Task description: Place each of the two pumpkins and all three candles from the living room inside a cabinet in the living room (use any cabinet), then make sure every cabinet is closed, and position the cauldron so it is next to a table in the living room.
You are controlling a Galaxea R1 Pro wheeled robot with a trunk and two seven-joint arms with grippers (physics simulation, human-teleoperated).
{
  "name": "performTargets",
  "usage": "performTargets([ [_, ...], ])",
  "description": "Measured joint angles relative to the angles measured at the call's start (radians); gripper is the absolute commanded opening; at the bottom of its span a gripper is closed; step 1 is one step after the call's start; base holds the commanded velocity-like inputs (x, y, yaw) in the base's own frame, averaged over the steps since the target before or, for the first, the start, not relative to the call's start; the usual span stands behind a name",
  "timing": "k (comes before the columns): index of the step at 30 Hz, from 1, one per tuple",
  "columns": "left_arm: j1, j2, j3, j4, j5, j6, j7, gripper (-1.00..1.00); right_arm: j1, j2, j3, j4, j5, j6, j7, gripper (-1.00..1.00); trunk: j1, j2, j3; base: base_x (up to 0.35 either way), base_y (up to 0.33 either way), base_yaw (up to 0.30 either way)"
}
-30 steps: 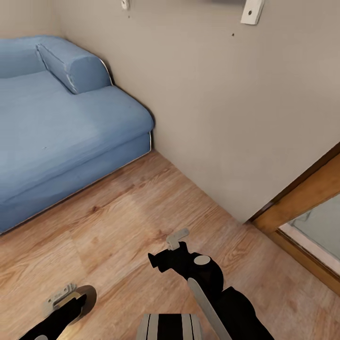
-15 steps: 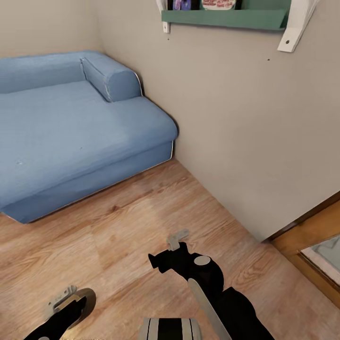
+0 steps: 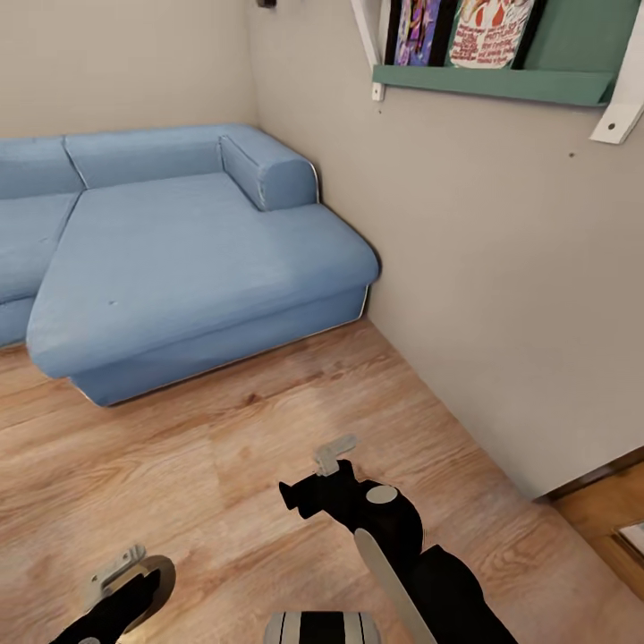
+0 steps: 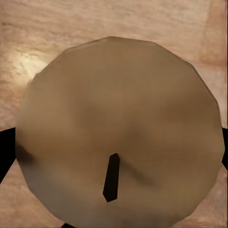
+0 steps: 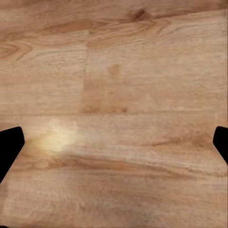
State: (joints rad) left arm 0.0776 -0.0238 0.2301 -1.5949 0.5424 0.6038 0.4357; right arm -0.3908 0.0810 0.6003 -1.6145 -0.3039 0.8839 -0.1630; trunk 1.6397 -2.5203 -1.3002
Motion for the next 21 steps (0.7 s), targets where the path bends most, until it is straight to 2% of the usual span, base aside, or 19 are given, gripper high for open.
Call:
performTargets([
  [5,-0.001,0.003,-0.057,0.001,-0.002,-0.001,0.006,-1.0,-0.007,-0.006,-0.007,0.0,0.001,0.0,0.001,1.0,-0.002,0.001,0.019,0.0,0.0,0.287],
  [7,-0.001,0.004,-0.065,0.001,-0.006,0.0,0.006,-1.0,-0.014,-0.011,-0.015,0.0,0.001,0.0,0.002,1.0,-0.003,0.002,0.027,0.0,0.0,0.287],
  [9,-0.001,0.007,-0.072,0.002,-0.002,0.001,0.004,-1.0,-0.026,-0.024,-0.052,0.0,0.002,0.0,0.003,1.0,-0.004,0.002,0.035,0.0,0.0,0.287],
  [10,-0.001,0.008,-0.076,0.003,0.002,0.0,-0.005,-1.0,-0.041,-0.044,-0.086,0.0,0.005,0.001,0.017,1.0,-0.004,0.002,0.039,0.0,0.0,0.287],
  [11,-0.001,0.009,-0.077,0.003,0.001,0.0,-0.009,-1.0,-0.046,-0.05,-0.096,0.0,0.001,0.001,0.029,1.0,-0.005,0.003,0.043,0.0,0.0,0.287],
  [14,-0.001,0.01,-0.079,0.004,0.004,0.0,-0.031,-1.0,-0.058,-0.076,-0.131,0.0,-0.005,0.0,0.12,1.0,-0.006,0.003,0.054,0.0,0.0,0.287],
  [17,-0.001,0.01,-0.086,0.004,0.001,0.0,-0.048,-1.0,-0.061,-0.085,-0.146,0.0,-0.012,0.0,0.168,1.0,-0.008,0.004,0.066,0.0,0.0,0.287],
  [21,-0.001,0.01,-0.092,0.004,-0.005,0.0,-0.058,-1.0,-0.059,-0.086,-0.145,0.0,-0.015,0.0,0.192,1.0,-0.009,0.005,0.081,0.0,0.0,0.288],
])
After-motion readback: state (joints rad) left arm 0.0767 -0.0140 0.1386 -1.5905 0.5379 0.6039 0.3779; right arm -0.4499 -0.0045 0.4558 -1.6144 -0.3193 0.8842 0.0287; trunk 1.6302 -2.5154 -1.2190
